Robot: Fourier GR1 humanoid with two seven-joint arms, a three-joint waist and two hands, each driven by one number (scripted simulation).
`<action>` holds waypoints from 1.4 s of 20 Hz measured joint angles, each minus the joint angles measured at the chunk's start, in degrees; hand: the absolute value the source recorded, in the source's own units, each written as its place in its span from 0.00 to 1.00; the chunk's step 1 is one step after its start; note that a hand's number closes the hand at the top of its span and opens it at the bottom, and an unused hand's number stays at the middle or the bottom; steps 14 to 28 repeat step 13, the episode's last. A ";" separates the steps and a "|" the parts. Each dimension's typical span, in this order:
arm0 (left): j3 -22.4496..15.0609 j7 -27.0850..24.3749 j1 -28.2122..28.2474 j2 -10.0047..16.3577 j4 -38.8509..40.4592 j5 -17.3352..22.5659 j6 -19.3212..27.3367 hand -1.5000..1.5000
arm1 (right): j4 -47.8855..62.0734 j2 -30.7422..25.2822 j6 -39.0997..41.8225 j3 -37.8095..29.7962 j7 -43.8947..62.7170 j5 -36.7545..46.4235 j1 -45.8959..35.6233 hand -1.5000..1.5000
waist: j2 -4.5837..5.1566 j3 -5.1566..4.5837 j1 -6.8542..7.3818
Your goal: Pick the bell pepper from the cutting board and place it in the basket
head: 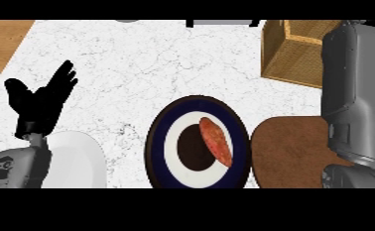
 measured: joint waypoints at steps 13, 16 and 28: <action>1.67 -0.24 1.77 0.90 0.49 0.28 0.05 0.50 | -37.23 7.82 7.54 12.04 3.56 -14.01 22.27 0.00 | -1.31 -0.06 -2.30; 1.67 -0.24 1.77 0.90 0.49 0.28 0.05 0.50 | -37.23 7.82 7.54 12.04 3.56 -14.01 22.27 0.00 | -1.31 -0.06 -2.30; 1.67 -0.24 1.77 0.90 0.49 0.28 0.05 0.50 | -37.23 7.82 7.54 12.04 3.56 -14.01 22.27 0.00 | -1.31 -0.06 -2.30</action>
